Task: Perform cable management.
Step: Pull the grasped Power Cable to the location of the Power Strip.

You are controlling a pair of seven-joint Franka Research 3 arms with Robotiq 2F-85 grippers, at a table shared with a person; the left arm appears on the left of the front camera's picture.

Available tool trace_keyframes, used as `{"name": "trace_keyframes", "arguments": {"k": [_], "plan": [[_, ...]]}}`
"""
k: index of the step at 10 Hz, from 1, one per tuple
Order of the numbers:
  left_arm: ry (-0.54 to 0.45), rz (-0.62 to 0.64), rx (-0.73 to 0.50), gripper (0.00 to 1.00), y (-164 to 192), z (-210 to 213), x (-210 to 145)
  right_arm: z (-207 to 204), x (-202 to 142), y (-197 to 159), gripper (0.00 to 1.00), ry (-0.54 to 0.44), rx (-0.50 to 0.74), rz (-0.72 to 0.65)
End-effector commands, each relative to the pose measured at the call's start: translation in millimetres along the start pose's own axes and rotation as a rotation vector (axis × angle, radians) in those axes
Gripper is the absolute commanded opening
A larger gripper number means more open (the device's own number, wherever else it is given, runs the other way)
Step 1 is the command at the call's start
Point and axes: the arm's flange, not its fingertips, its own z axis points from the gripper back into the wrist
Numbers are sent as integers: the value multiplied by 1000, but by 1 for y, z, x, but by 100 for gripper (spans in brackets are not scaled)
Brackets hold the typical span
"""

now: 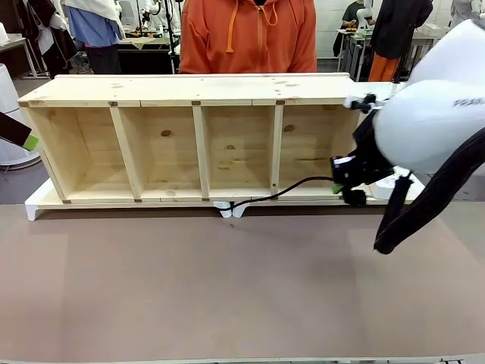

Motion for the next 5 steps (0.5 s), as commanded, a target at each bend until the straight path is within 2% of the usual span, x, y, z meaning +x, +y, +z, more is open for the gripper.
{"name": "trace_keyframes", "arguments": {"k": [1, 5], "plan": [[-3, 4, 2, 100, 0, -1, 1, -14, -166, -66, 16, -19, -14, -31], [-3, 4, 2, 100, 0, -1, 1, -7, -166, -105, 16, -61, -80, -91]]}}
